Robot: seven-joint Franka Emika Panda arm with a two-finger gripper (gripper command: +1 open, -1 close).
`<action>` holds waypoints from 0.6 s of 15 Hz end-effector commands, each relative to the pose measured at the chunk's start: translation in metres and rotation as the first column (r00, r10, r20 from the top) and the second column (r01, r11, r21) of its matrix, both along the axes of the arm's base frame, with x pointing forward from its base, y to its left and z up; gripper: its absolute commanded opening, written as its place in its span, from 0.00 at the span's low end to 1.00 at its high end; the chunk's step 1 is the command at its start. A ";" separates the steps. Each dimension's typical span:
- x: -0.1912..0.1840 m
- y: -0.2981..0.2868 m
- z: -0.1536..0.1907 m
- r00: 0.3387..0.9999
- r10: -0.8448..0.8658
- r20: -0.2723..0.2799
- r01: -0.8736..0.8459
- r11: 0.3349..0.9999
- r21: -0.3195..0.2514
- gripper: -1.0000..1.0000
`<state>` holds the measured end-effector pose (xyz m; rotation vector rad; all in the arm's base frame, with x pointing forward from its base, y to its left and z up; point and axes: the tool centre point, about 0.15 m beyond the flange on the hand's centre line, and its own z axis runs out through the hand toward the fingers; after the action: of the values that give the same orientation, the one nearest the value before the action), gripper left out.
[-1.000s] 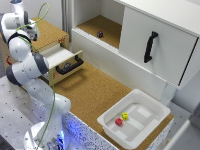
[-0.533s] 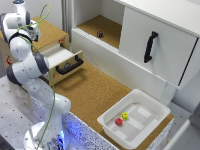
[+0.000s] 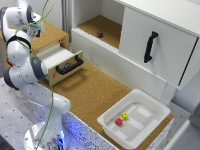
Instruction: Push down the green button to turn on the green light
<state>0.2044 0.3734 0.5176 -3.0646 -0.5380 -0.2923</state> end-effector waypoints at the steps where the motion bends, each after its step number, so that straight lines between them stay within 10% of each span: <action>1: 0.015 -0.043 -0.011 0.982 -0.178 -0.069 0.177 0.984 -0.026 1.00; 4: 0.015 -0.074 -0.015 0.968 -0.246 -0.046 0.243 0.969 -0.051 1.00; 9: 0.004 -0.159 -0.044 0.963 -0.266 -0.030 0.268 0.961 0.066 1.00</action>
<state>0.2256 0.2997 0.5053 -3.1992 -0.1271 -0.1421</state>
